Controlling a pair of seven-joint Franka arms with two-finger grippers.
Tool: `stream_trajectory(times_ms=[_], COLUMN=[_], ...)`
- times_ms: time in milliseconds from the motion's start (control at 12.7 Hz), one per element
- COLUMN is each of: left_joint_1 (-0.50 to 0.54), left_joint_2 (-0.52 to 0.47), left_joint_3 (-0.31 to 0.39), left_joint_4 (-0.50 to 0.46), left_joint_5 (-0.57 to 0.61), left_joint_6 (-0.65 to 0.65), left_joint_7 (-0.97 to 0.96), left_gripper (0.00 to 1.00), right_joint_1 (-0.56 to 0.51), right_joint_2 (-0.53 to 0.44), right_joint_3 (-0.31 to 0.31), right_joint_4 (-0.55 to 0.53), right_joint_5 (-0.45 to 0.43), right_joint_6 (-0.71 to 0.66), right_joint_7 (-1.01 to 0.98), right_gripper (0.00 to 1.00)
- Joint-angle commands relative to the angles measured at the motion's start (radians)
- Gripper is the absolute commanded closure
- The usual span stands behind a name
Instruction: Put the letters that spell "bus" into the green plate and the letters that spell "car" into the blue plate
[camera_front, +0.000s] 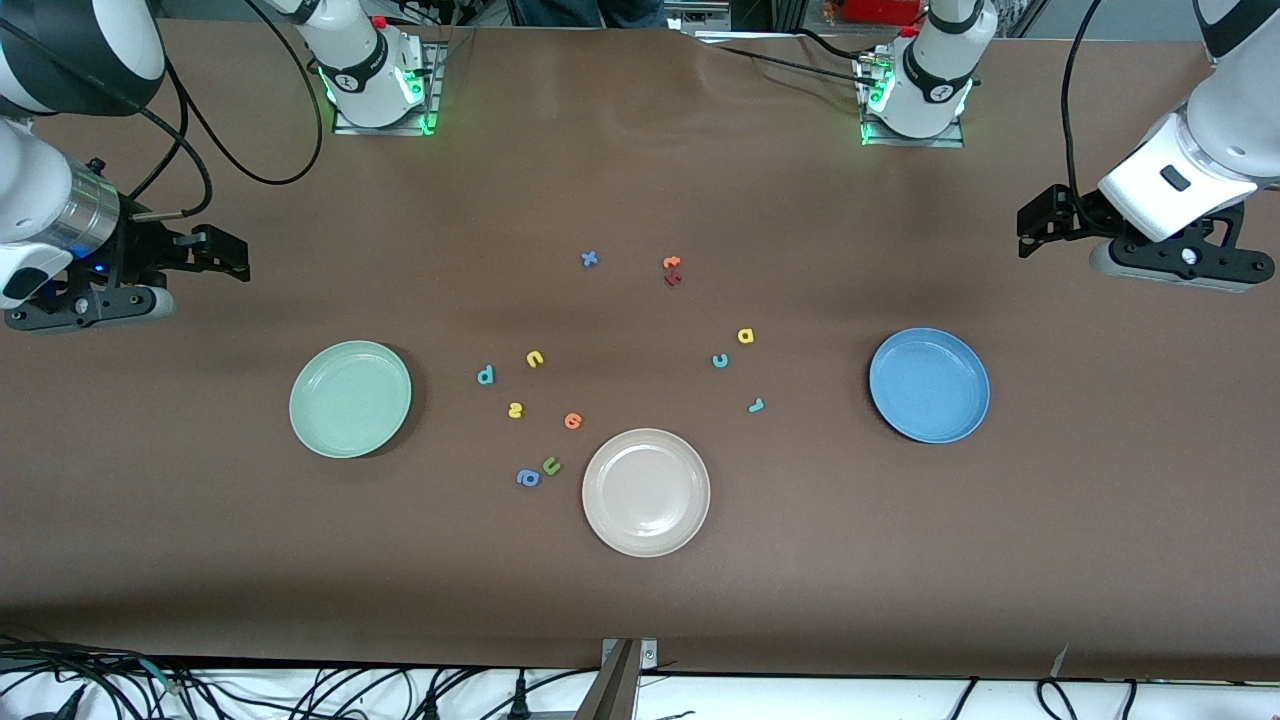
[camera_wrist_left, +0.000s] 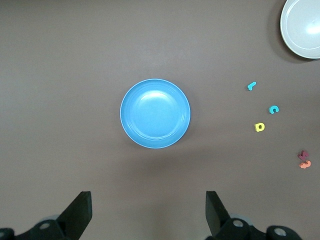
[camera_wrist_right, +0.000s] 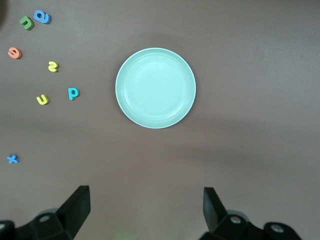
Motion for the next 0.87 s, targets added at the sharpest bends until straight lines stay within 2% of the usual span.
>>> stream_trajectory(times_ms=[0,788], left_joint_1=[0.002,0.005], left_joint_2=[0.011,0.011], left_joint_3=[-0.004,-0.004], left_joint_4=[0.026,0.023], left_joint_5=[-0.004,-0.004], left_joint_6=[-0.020,-0.049], left_joint_7=[0.005,0.008], left_gripper=[0.00,0.00], right_joint_1=[-0.002,-0.001], right_joint_2=[0.010,0.010], right_joint_3=[0.003,0.005], right_joint_4=[0.025,0.024], right_joint_5=[-0.014,-0.024], right_joint_6=[-0.014,-0.016], right_joint_7=[-0.017,-0.021], right_gripper=[0.00,0.00])
